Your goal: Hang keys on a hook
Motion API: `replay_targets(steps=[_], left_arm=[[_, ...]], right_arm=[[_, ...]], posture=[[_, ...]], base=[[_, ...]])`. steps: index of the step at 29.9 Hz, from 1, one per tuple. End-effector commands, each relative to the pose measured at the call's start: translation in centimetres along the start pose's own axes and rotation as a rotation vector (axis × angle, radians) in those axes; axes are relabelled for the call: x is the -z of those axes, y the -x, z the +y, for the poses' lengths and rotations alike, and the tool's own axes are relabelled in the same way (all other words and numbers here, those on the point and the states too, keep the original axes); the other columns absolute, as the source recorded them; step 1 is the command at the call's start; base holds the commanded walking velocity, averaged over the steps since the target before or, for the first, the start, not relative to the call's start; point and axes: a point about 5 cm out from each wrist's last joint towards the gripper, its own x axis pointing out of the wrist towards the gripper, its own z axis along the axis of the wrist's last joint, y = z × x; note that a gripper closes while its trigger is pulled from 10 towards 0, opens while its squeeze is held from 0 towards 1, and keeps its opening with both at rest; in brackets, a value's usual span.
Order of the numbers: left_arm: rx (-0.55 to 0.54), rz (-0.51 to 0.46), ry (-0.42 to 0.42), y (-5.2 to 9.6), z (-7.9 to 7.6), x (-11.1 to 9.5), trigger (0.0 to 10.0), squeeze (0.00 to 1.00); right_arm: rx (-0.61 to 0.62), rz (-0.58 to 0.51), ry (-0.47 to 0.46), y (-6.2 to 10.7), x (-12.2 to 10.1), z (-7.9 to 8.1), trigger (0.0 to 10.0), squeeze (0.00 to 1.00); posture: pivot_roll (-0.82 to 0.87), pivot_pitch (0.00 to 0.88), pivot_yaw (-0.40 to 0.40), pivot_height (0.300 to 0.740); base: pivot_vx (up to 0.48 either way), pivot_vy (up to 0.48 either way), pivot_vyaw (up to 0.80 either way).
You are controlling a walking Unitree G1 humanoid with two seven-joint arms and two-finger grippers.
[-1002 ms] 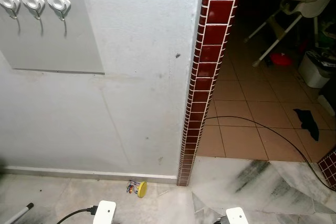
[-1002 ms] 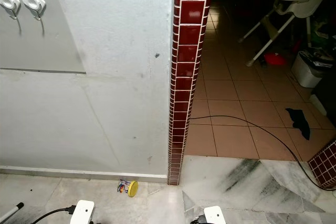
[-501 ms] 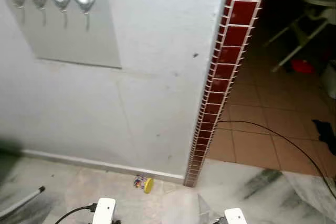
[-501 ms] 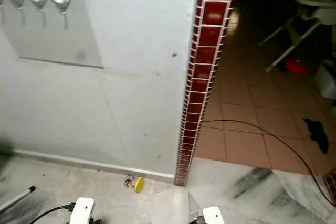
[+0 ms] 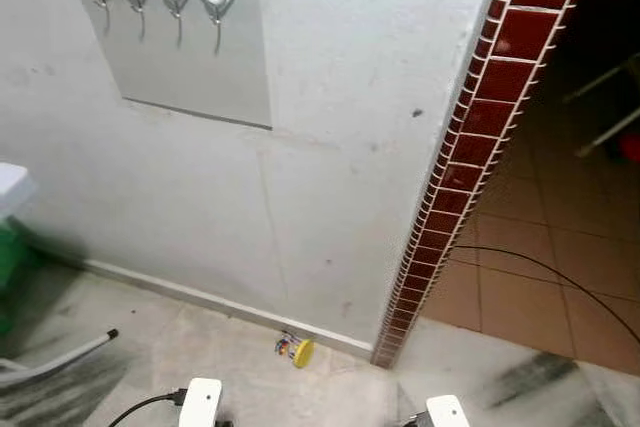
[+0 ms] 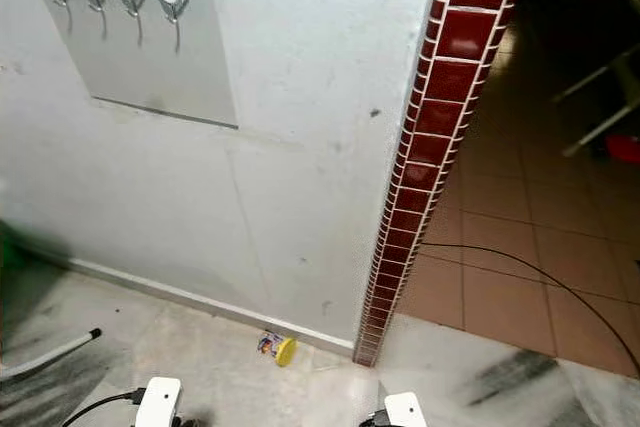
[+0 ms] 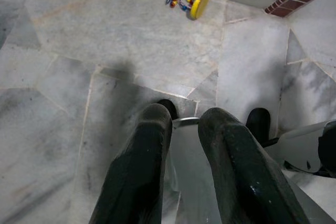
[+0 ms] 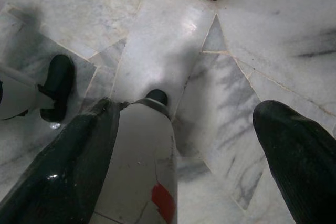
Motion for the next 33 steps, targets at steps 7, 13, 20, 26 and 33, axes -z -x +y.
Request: replay_targets(steps=[7,13,20,26,33], left_arm=[[0.000,0.002,0.002,0.08,0.28,0.08,10.0,0.00],[0.006,0.000,-0.001,0.05,0.19,0.01,10.0,0.00],[0.010,-0.001,0.002,0.03,0.09,-0.03,10.0,0.00],[0.012,0.000,-0.001,0.02,0.04,-0.02,10.0,0.00],[0.012,0.000,-0.007,-0.03,-0.05,-0.13,10.0,0.00]], right_arm=[[-0.010,0.026,0.001,0.06,0.59,0.25,10.0,0.00],[-0.014,0.025,0.001,0.05,0.57,0.29,10.0,0.00],[-0.017,0.025,0.001,0.05,0.53,0.25,10.0,0.00],[-0.019,0.025,0.005,0.03,0.46,0.25,10.0,0.00],[-0.022,0.022,0.019,0.00,0.23,0.20,10.0,0.00]], posture=[[-0.06,0.000,-0.010,0.740],[-0.06,0.000,-0.011,0.740],[-0.06,0.000,-0.012,0.740],[-0.06,0.000,-0.015,0.740],[-0.05,0.000,-0.019,0.740]], base=[[0.000,0.000,0.80],[0.000,0.000,0.80],[0.000,0.000,0.80],[0.000,0.000,0.80],[0.000,0.000,0.80]])
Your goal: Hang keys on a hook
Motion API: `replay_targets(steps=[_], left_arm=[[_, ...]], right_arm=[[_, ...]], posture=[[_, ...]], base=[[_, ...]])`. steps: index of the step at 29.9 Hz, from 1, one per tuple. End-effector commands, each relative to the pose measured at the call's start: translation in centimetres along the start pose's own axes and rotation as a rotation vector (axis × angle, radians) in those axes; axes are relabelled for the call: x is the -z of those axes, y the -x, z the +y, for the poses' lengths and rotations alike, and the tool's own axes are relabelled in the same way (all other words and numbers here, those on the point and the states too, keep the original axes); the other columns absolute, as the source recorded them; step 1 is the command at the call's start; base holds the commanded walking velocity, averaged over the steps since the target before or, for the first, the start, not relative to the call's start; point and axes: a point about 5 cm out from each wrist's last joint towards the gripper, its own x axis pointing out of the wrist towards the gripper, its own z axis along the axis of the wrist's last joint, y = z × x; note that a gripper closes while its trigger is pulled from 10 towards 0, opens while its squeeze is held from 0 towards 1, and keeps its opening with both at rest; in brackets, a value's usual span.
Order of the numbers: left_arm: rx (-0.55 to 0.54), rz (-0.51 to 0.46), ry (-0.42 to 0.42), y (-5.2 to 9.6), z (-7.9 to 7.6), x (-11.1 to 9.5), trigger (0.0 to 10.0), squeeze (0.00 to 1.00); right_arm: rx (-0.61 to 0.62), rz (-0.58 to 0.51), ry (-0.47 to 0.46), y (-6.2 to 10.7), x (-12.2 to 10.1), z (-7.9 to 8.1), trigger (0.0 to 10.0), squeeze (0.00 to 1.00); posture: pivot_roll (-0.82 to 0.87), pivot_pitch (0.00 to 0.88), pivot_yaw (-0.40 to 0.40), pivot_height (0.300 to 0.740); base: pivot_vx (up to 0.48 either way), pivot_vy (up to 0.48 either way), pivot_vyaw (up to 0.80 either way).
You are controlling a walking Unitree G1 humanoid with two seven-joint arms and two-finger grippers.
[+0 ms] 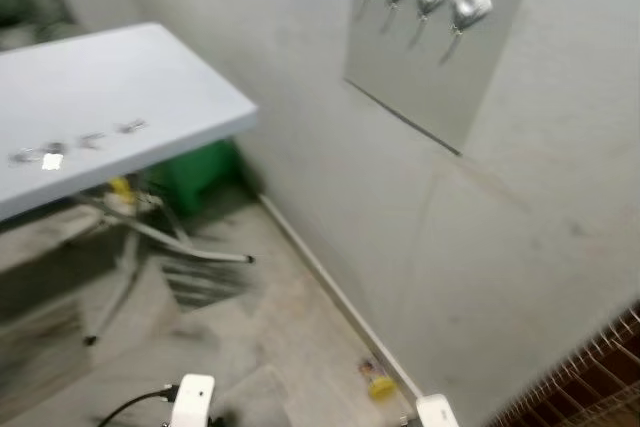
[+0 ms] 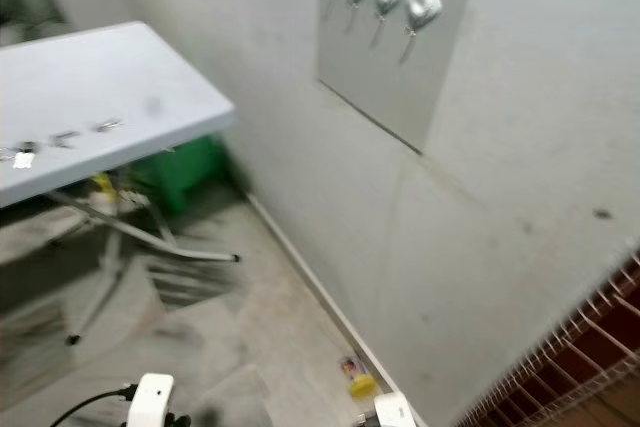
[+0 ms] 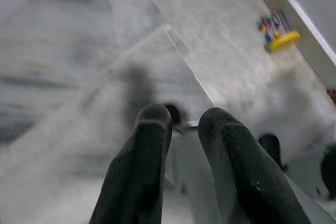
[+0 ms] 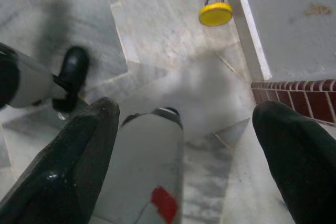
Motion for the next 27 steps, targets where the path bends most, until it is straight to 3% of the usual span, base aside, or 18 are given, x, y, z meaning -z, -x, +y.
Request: replay_targets(steps=[1,22,27], left_arm=[[-0.017,0.016,-0.006,0.18,0.59,0.36,10.0,0.00],[-0.018,0.021,0.000,0.21,0.48,0.59,10.0,0.00],[-0.018,0.017,0.001,0.25,0.58,0.62,10.0,0.00]], right_arm=[[-0.001,-0.012,0.006,-0.12,-0.63,0.06,10.0,0.00],[-0.011,-0.006,0.034,-0.06,-0.56,-0.23,10.0,0.00],[-0.031,-0.040,-0.050,-0.09,-0.86,0.04,10.0,0.00]], posture=[[-0.05,0.000,-0.020,0.740],[-0.04,0.000,-0.032,0.740],[-0.04,0.000,-0.030,0.740]], base=[[0.000,0.000,0.80],[0.000,0.000,0.80],[0.000,0.000,0.32]])
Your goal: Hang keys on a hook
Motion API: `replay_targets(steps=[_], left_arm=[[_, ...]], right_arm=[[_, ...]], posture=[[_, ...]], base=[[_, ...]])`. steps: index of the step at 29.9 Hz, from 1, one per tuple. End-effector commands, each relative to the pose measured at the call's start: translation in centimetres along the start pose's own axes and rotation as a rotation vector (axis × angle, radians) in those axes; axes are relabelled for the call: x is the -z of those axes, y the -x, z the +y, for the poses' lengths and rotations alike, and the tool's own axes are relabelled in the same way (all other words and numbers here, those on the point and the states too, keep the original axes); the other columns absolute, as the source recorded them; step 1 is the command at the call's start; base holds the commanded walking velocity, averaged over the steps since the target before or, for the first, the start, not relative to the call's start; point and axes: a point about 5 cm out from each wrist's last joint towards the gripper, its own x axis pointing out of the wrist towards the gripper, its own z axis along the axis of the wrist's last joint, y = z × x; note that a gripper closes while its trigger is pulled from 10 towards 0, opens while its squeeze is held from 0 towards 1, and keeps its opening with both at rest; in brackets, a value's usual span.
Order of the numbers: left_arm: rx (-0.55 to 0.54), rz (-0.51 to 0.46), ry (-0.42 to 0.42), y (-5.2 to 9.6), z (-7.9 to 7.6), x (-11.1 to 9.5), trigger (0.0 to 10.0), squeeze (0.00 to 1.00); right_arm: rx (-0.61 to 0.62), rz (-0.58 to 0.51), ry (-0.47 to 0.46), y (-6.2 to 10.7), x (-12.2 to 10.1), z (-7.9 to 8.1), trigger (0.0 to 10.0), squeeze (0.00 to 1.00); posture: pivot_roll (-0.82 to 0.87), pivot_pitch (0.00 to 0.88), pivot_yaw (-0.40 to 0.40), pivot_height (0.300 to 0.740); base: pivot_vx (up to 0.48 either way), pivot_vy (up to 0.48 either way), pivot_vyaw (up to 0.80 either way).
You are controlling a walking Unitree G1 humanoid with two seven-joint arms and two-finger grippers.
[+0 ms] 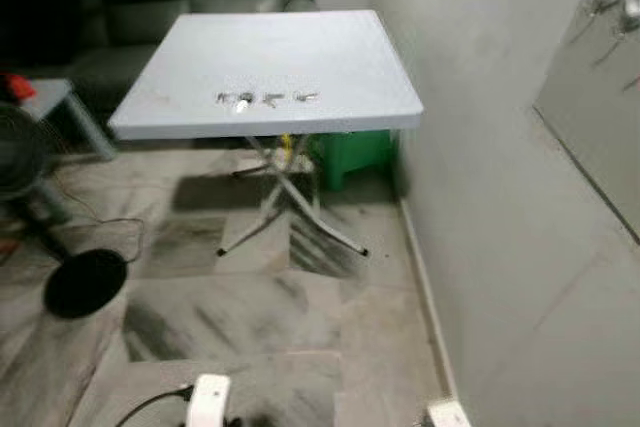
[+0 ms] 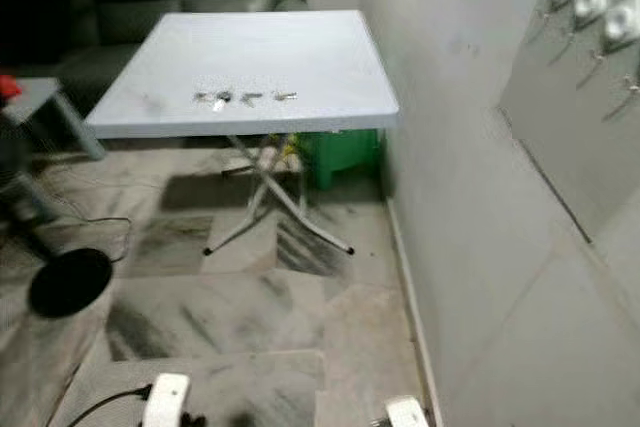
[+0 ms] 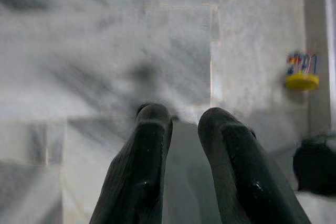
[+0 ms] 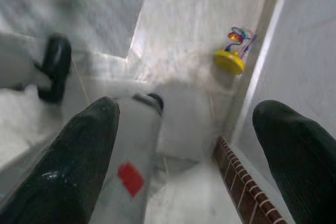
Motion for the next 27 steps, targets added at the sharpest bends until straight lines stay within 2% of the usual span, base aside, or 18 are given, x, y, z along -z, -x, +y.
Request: replay_targets(steps=[1,5,9,17,24,27], left_arm=[[-0.024,-0.011,-0.012,0.1,0.9,-0.4,10.0,0.00],[-0.022,-0.035,-0.012,0.1,1.0,-0.8,10.0,0.00],[-0.017,-0.107,0.014,0.0,1.2,-2.3,10.0,0.00],[-0.024,-0.110,0.020,0.0,1.4,-2.4,10.0,0.00],[-0.018,-0.118,0.047,0.0,1.3,-2.4,10.0,0.00],[-0.010,-0.153,0.068,-0.1,1.1,-3.0,10.0,0.00]], right_arm=[[-0.027,-0.037,-0.015,-0.2,-1.0,0.7,10.0,0.00],[-0.027,-0.053,-0.030,-0.2,-1.1,0.8,10.0,0.00],[-0.034,-0.088,-0.027,-0.3,-1.8,0.8,10.0,0.00],[-0.032,-0.081,-0.031,-0.3,-1.7,0.7,10.0,0.00],[-0.032,-0.077,-0.031,-0.2,-1.3,0.7,10.0,0.00],[-0.039,-0.117,-0.036,-0.3,-2.2,0.7,10.0,0.00]], posture=[[-0.04,0.000,-0.030,0.740],[-0.04,0.000,-0.029,0.740],[-0.04,0.000,-0.027,0.740],[-0.04,0.000,-0.026,0.740],[-0.04,0.000,-0.027,0.740],[-0.04,0.000,-0.027,0.740]], base=[[0.000,0.000,0.00],[0.000,0.000,0.00],[0.000,0.000,0.00],[0.000,0.000,0.00],[0.000,0.368,0.00],[0.000,0.375,0.00]])
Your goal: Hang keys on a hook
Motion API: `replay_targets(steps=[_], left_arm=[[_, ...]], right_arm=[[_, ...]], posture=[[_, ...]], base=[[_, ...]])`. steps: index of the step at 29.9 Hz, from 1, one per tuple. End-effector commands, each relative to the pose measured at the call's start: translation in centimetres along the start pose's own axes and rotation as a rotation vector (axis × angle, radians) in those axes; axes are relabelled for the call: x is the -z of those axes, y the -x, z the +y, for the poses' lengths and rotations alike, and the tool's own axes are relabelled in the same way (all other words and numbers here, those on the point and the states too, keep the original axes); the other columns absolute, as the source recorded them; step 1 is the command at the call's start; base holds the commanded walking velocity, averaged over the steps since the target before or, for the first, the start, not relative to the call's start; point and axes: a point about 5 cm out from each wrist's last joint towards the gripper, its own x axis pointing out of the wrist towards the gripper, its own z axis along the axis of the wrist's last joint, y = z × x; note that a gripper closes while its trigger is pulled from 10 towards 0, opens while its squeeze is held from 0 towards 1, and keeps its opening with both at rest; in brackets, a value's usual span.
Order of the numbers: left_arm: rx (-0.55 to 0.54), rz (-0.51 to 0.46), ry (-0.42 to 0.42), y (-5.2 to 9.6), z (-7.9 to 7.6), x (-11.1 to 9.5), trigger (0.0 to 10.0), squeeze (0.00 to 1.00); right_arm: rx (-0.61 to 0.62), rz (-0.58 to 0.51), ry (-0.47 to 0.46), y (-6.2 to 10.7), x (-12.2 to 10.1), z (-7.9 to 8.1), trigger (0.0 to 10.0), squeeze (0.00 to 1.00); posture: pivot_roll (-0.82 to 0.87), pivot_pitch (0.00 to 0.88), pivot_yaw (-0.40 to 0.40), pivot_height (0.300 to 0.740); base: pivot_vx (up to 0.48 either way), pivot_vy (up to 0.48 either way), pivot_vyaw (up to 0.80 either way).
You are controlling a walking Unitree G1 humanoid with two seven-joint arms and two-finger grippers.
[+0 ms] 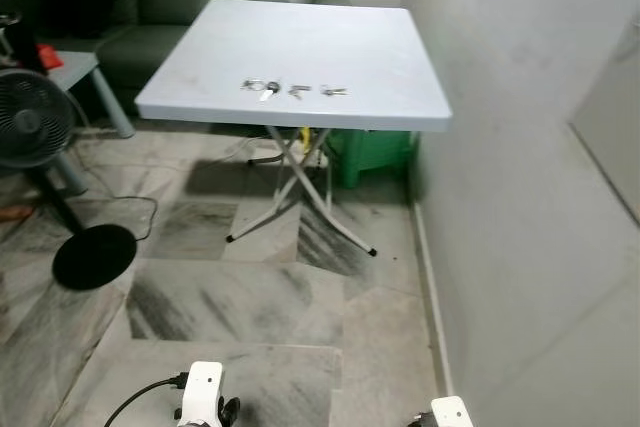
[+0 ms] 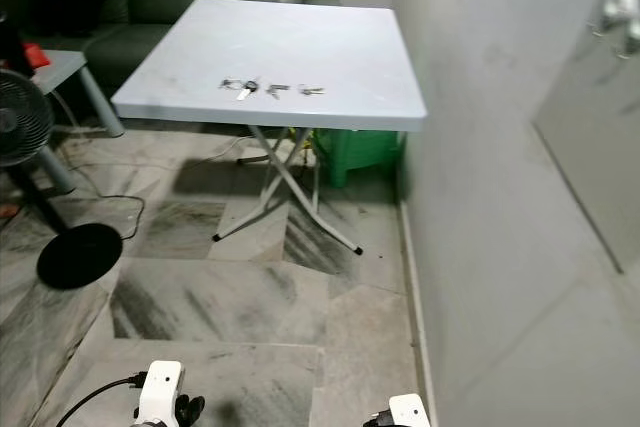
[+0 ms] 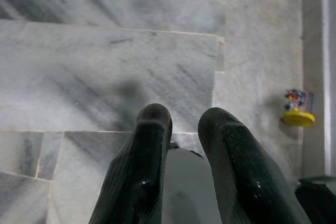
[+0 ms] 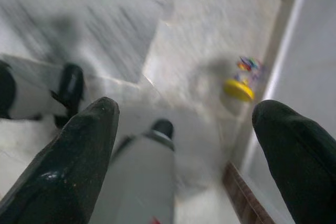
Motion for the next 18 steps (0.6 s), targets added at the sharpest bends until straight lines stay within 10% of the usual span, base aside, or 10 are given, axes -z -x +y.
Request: replay_targets(steps=[1,18], left_arm=[[0.008,-0.031,0.015,-0.12,-0.05,-0.64,10.0,0.00],[-0.005,-0.041,0.035,-0.11,0.11,-0.74,10.0,0.00]], right_arm=[[-0.011,-0.032,-0.011,-0.08,-0.57,0.07,10.0,0.00],[-0.019,-0.017,-0.008,-0.03,-0.20,0.19,10.0,0.00]], posture=[[-0.04,0.000,-0.027,0.740],[-0.03,0.000,-0.036,0.740]], base=[[0.000,0.375,0.00],[0.000,0.378,0.00]])
